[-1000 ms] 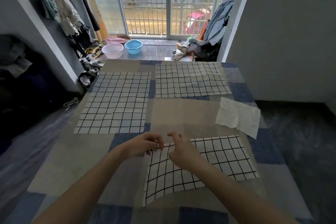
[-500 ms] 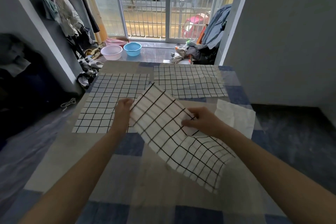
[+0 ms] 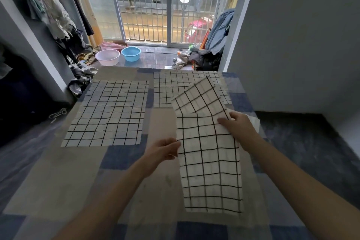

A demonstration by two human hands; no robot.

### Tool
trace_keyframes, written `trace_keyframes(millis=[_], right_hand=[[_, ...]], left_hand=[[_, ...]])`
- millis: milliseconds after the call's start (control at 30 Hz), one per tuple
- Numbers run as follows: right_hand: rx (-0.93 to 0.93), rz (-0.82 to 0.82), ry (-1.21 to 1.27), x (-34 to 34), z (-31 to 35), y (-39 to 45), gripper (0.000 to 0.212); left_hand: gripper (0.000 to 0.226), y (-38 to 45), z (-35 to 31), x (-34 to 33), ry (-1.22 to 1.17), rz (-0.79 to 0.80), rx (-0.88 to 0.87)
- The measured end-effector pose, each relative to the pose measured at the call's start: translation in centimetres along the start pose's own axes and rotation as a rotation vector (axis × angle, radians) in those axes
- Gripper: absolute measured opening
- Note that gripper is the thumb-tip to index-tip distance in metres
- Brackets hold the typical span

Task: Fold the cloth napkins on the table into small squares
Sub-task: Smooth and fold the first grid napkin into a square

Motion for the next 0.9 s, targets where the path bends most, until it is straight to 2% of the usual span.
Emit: trace_keyframes(millis=[100, 167, 300, 367, 433, 500, 567, 733, 900], right_hand=[[-0.100, -0.055, -0.025, 0.8, -1.9, 0.0, 0.015], [-0.181, -0.029, 0.019, 0.9, -2.9, -0.2, 0.019], [-0.301, 0.083, 0.091, 0.6, -4.0, -0.6, 0.053], [-0.296, 0.183, 0.032, 0.2, -4.4, -0.9, 0.068], [-0.288, 0.310, -0.046, -0.5, -4.9, -1.5, 0.075], [-0.285, 0.420, -0.080, -1.3, -5.3, -2.2, 0.071], [-0.248, 0.455, -0.098, -1.8, -5.3, -2.6, 0.060], [-0.077, 0.385, -0.083, -1.4, -3.7, -2.1, 0.058], [0.032, 0.359, -0.003, -0.4, -2.0, -1.4, 0.054]], left_hand=[[0.015, 0.4, -0.4, 0.4, -0.021, -0.073, -0.009], [0.018, 0.7, -0.4, 0.5, 0.016, -0.081, -0.014], [0.018, 0.9, -0.9, 0.5, 0.019, -0.151, -0.020], [0.018, 1.0, -0.9, 1.0, -0.010, -0.219, -0.021], [0.023, 1.3, -0.8, 1.6, -0.041, -0.269, -0.014], [0.026, 1.1, -1.1, 1.8, -0.073, -0.287, -0.025], [0.023, 1.0, -1.5, 1.8, -0.074, -0.258, -0.041], [0.024, 0.9, -2.5, 1.9, 0.139, -0.074, -0.058], [0.024, 2.0, -4.5, 2.7, 0.302, -0.088, -0.122]])
Point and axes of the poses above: each hand's wrist, its own y-axis towards the middle knuckle, its own x-axis out of the back of the hand, z = x × y, the point moved 5 cm from there along y, towards the middle knuckle, and after that the axes turned 5 degrees about -y, right-handed, at the moved point
